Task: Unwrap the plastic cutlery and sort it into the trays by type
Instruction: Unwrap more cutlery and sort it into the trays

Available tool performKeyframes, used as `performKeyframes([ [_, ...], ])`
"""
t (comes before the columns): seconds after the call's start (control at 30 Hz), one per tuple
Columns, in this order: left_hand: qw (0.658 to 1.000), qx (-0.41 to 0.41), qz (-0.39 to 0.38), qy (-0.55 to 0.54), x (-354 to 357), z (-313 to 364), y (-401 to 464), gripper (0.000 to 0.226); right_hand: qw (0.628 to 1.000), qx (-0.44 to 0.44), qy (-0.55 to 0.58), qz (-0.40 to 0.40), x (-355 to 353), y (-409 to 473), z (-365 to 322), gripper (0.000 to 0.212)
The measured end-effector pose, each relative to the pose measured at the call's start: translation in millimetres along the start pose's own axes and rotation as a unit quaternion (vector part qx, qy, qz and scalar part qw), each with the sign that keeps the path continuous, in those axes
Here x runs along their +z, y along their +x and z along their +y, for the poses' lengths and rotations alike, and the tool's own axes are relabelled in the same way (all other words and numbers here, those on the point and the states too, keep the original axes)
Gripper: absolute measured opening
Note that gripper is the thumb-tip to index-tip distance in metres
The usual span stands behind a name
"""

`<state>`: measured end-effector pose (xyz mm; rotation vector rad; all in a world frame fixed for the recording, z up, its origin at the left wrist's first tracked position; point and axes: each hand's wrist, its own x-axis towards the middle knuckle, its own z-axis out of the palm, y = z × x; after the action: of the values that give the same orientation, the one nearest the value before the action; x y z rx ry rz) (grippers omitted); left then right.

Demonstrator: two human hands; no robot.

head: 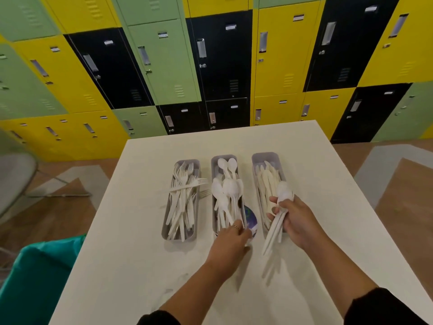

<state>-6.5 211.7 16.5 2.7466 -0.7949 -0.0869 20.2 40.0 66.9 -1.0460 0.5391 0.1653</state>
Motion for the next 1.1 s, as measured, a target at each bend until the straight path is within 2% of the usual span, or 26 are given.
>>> performKeyframes([
  [0.1,1.000,-0.008,0.007,-0.016,1.2,-9.7,2.4,0.012,1.000,0.007,0.000,0.002,7.5,-1.5,2.3,0.026],
  [0.2,0.999,-0.006,0.019,-0.025,1.7,-16.6,8.6,0.019,1.000,0.007,0.013,0.000,13.0,-1.1,3.4,0.030],
  [0.33,0.997,-0.008,0.042,-0.070,0.1,-20.0,13.1,0.009,1.000,0.005,0.025,-0.015,20.8,1.8,3.1,0.038],
  [0.43,0.997,-0.008,0.049,-0.053,-3.1,-30.2,18.9,0.014,1.000,-0.001,0.015,-0.024,24.8,4.6,3.8,0.041],
  [0.53,0.999,0.014,0.039,0.021,-0.3,-45.3,28.8,0.020,1.000,-0.008,0.003,-0.027,29.8,7.6,5.9,0.039],
  [0.6,0.997,-0.030,0.039,-0.051,-1.7,-48.8,32.4,0.016,0.999,-0.017,-0.006,-0.029,33.7,10.9,8.2,0.039],
  [0.7,0.977,-0.103,0.096,-0.158,-21.5,-39.5,32.0,0.026,0.998,-0.036,-0.030,-0.029,39.6,17.2,10.3,0.041],
  [0.8,0.936,-0.128,0.033,-0.325,-38.7,-22.5,36.4,0.024,0.997,-0.047,-0.046,-0.036,46.9,20.0,7.8,0.043],
  [0.87,0.930,-0.121,0.004,-0.347,-40.2,-16.1,40.4,0.023,0.995,-0.048,-0.075,-0.034,54.8,20.8,6.5,0.045],
  [0.97,0.913,-0.158,0.025,-0.375,-37.0,-16.5,47.1,0.015,0.992,-0.069,-0.098,-0.026,66.1,24.0,8.0,0.055],
  [1.03,0.900,-0.183,0.039,-0.394,-37.2,-19.4,49.1,0.010,0.992,-0.079,-0.098,-0.028,71.4,27.2,11.4,0.054],
  [1.1,0.883,-0.206,0.056,-0.419,-35.7,-24.9,49.8,0.021,0.991,-0.082,-0.100,-0.031,74.8,29.8,14.9,0.046],
])
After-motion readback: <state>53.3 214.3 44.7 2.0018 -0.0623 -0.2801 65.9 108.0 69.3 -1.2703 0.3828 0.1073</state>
